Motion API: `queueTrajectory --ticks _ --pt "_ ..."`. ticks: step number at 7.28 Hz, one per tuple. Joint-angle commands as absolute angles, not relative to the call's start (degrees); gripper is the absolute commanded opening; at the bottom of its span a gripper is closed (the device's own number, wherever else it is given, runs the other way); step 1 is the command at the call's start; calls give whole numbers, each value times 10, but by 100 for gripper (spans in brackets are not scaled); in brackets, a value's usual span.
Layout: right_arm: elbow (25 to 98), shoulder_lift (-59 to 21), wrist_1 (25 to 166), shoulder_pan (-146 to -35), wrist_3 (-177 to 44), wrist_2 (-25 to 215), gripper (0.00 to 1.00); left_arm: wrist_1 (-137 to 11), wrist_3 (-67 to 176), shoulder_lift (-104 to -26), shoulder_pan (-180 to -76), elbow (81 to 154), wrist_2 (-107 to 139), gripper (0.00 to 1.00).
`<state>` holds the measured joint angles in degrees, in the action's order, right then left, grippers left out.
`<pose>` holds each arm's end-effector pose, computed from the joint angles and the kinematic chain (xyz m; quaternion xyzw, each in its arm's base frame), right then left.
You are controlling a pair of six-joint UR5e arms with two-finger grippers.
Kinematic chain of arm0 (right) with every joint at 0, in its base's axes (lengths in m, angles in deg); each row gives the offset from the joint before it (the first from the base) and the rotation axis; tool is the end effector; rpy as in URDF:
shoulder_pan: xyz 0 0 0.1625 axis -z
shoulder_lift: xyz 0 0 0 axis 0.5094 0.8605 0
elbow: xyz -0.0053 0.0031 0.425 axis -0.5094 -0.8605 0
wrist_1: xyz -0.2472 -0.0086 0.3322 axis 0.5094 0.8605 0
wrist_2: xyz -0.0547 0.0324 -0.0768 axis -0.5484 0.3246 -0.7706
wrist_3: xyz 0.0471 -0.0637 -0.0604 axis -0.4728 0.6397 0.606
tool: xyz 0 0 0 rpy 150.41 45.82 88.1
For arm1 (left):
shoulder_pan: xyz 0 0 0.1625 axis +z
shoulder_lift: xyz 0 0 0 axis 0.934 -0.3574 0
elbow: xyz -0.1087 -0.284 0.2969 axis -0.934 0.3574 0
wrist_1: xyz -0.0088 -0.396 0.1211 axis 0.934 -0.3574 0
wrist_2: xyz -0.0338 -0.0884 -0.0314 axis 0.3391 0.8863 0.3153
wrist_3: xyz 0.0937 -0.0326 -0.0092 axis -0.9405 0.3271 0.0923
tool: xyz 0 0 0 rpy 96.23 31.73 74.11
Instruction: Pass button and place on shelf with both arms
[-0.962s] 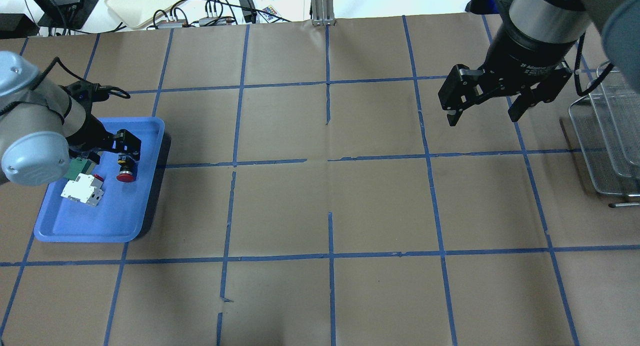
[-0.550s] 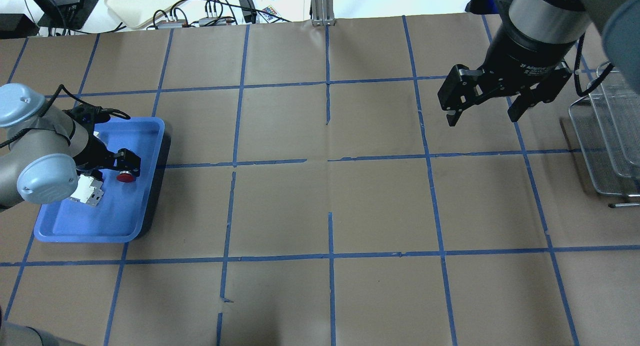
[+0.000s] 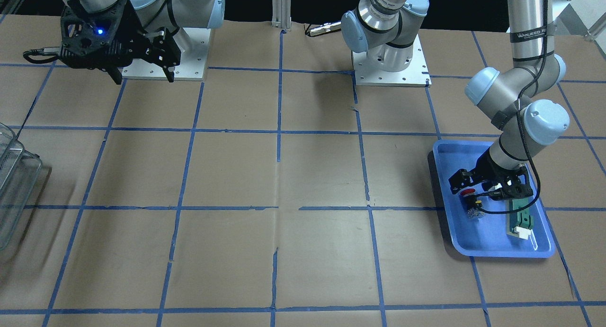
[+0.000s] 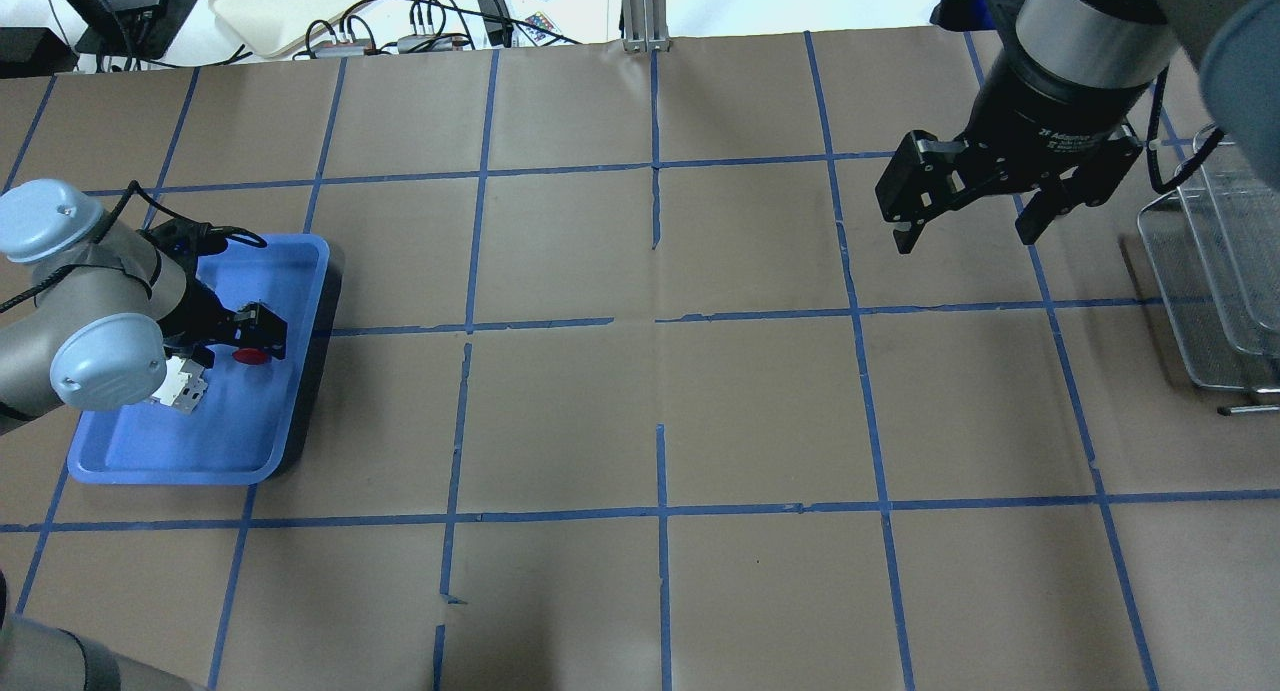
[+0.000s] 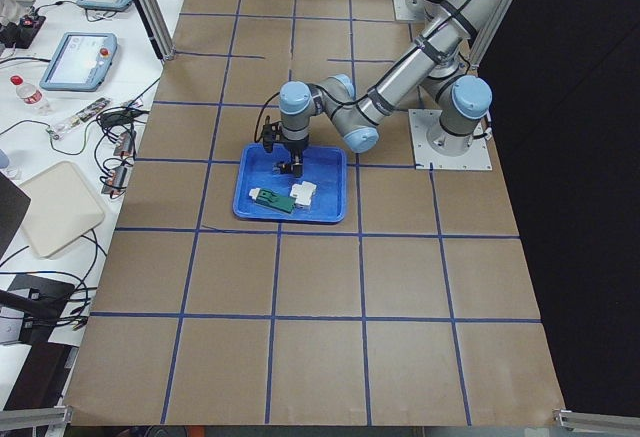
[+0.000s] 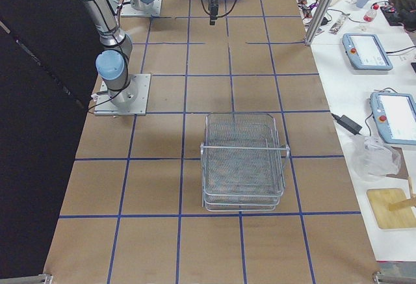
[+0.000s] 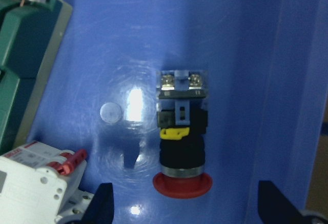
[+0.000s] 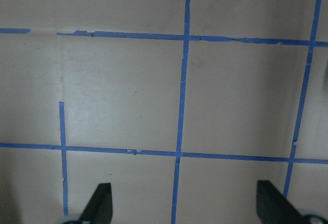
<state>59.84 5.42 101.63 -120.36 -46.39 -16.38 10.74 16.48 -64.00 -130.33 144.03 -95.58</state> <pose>0.1341 -0.4520 0.5051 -0.0288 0.9991 0.0274 0.0154 0.1270 -0.5091 0.1860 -0.0484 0.9988 -0.0086 0.0042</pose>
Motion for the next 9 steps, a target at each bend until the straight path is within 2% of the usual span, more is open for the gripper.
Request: queueTrajectory --ticks 1,2,3,6,9 --pt "600 56 1015 -1203 -463 -165 100 107 162 -644 -1303 1440 -956 89" --pt "607 57 1016 -1203 -465 -165 100 108 161 -644 -1303 1439 -956 85" --pt "612 59 1016 -1204 -465 -162 100 109 161 -645 -1303 1439 -955 73" --pt "634 80 1000 -1203 -465 -162 100 109 162 -650 -1303 1437 -955 67" --pt "636 80 1001 -1200 -467 -164 100 108 161 -659 -1303 1425 -954 67"
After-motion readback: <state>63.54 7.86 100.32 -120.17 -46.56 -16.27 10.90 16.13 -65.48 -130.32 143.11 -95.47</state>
